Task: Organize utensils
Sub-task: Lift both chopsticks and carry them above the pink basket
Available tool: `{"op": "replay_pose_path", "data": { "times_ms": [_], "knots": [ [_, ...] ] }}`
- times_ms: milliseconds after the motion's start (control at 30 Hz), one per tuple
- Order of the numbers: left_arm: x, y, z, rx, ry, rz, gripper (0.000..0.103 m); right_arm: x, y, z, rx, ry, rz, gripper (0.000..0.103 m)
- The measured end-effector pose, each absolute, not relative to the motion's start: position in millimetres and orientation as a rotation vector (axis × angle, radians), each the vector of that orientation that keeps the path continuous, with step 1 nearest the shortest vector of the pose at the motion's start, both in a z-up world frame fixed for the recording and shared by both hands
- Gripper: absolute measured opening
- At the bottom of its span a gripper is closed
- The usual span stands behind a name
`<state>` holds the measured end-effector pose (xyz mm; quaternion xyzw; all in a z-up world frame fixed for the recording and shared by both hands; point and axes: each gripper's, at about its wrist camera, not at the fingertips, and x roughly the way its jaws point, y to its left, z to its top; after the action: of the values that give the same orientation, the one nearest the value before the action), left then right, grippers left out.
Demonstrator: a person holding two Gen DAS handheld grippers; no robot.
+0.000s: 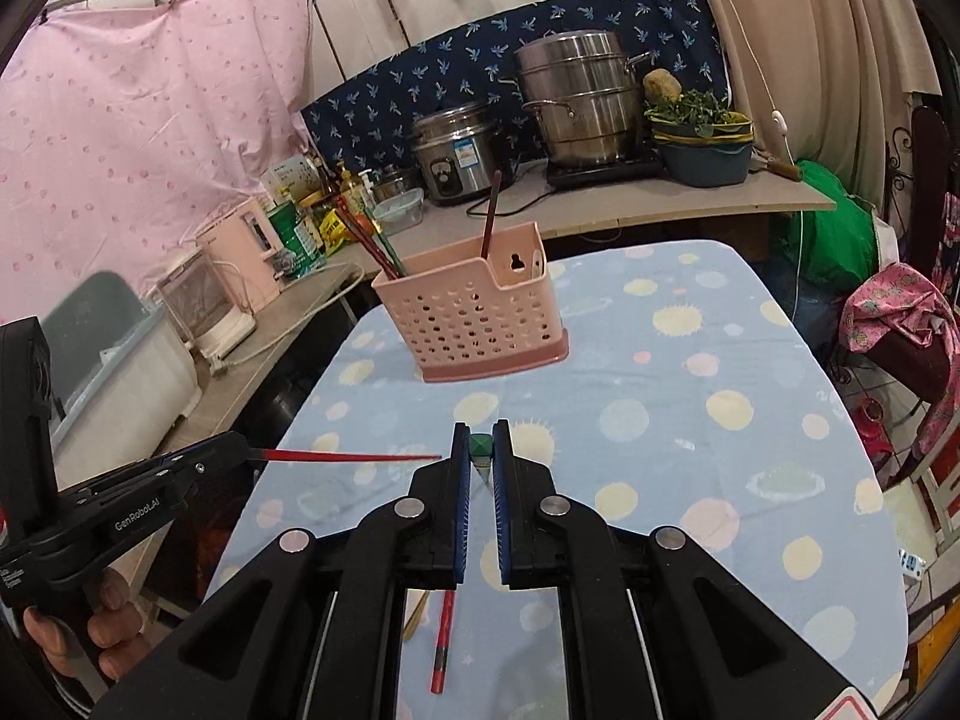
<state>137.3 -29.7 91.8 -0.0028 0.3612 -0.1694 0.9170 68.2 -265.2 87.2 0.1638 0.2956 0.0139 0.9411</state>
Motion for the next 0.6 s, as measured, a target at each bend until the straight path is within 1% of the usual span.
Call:
{"op": "replay_pose_path", "data": {
  "times_ms": [467, 600],
  "knots": [
    [198, -36, 143, -0.064, 0.658, -0.346, 0.007, 111, -292, 128, 0.371, 0.486, 0.018, 0.007],
    [215, -38, 171, -0.095, 0.606, -0.358, 0.007, 127, -301, 146, 0.397, 0.439, 0.027, 0.007]
  ]
}}
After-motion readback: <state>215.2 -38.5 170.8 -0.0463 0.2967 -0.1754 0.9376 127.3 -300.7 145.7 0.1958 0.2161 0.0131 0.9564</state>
